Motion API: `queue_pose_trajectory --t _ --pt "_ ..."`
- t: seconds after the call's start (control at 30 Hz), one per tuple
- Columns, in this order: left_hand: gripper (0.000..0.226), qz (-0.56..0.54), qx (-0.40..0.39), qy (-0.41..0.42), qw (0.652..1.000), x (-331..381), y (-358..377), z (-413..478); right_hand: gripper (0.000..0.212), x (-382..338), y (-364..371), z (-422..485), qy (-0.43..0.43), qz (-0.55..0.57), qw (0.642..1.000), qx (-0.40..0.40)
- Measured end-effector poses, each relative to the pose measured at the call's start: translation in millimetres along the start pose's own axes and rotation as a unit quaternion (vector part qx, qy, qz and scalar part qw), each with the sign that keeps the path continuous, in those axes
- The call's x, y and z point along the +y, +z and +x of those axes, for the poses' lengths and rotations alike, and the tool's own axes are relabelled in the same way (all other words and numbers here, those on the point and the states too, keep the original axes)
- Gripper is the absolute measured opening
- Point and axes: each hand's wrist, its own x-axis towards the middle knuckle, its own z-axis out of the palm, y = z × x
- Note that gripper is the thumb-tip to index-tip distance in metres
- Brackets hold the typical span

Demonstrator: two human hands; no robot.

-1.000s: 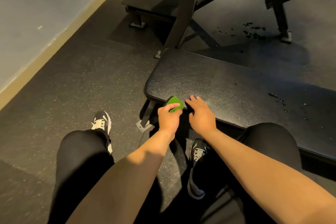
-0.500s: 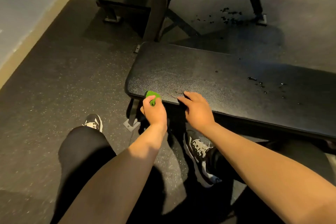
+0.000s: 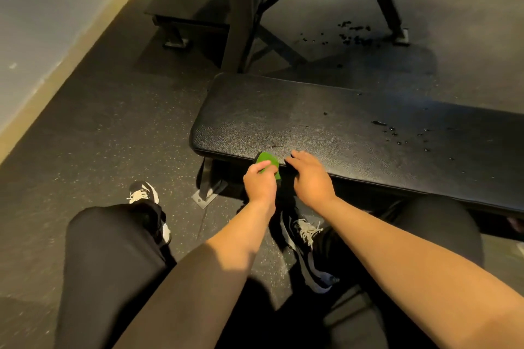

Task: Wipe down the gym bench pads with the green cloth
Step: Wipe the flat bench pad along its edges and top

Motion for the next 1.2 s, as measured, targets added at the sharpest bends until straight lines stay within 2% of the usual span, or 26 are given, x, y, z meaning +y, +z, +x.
queue_pose_trajectory --t 0.07,0.13,0.2,0.33,0.43,0.53,0.6,0.67,0.73,0.87,0.97,1.07,1.13,1.2 --pt "0.021 -0.052 0.049 -0.004 0.997 5 -12 8 0.059 0 1 -2 -0.005 0.006 1.000 0.002" --pt "0.033 -0.086 0.097 -0.011 0.991 6 -22 25 0.059 0 1 -3 -0.009 0.008 1.000 0.006" --pt "0.041 -0.099 0.110 -0.019 0.989 13 -28 33 0.059 0 2 -3 -0.020 0.003 1.000 0.007" --pt "0.005 -0.082 0.113 -0.025 0.990 23 -14 27 0.060 5 0 -4 -0.037 0.014 0.999 0.006" --pt "0.009 -0.031 0.115 -0.022 0.993 3 -2 30 0.058 9 -2 -5 -0.037 0.031 0.999 0.021" --pt "0.022 0.034 0.087 -0.001 0.996 -12 11 24 0.056 10 -1 -4 -0.023 0.057 0.998 0.032" --pt "0.009 0.068 0.067 0.018 0.995 -13 20 10 0.056 12 -3 -3 -0.021 0.071 0.997 0.027" --pt "0.006 0.078 0.027 0.032 0.996 -15 32 -4 0.056 16 -7 -3 -0.017 0.092 0.995 0.022" --pt "0.016 0.098 -0.023 0.051 0.994 -21 41 -14 0.050 19 -12 -4 -0.003 0.117 0.993 0.024" --pt "0.019 0.073 -0.040 0.043 0.996 -30 49 -21 0.037 20 -13 -4 0.023 0.145 0.988 0.051" --pt "0.016 0.053 -0.002 0.044 0.998 -31 44 -16 0.044 22 -9 -4 0.041 0.116 0.988 0.097" --pt "0.014 0.017 0.068 0.063 0.996 -27 29 -5 0.047 23 -10 -6 0.047 0.076 0.987 0.134" --pt "0.015 -0.020 0.104 0.064 0.992 -24 20 6 0.047 22 -10 -9 0.036 0.036 0.989 0.136" --pt "0.015 -0.056 0.106 0.041 0.992 -21 18 11 0.049 20 -13 -10 0.035 0.016 0.992 0.119"
